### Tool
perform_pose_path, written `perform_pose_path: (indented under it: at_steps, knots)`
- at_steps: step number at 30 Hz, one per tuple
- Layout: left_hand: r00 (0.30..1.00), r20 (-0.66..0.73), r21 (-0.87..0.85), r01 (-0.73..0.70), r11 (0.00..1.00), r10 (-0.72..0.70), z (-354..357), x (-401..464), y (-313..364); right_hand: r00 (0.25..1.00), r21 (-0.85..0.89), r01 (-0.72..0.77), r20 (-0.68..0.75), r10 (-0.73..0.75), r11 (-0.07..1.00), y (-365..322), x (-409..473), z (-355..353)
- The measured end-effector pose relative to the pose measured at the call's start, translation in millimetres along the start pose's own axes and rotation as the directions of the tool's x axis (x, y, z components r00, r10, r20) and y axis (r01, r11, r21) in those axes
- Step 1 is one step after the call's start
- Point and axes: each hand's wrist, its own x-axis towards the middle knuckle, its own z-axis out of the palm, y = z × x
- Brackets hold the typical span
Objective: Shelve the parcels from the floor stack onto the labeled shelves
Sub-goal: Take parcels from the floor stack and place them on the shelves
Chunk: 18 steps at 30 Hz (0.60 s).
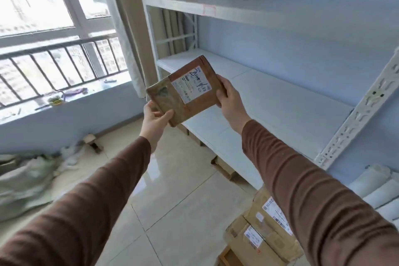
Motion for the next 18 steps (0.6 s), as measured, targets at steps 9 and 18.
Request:
perform_pose_path:
  at_steps: [9, 18]
  knots:
    - [0.984, -0.131, -0.111, -0.136, 0.984, 0.121, -193, -30, 75, 0.946, 0.074, 0.254, 0.191, -0.263, 0.964, -120, 39, 176]
    - [0.829, -0.491, -0.13, -0.375, 0.918, 0.269, -348, -65, 103, 0.887, 0.54, 0.058, 0.359, -0.291, 0.84, -200, 31, 380]
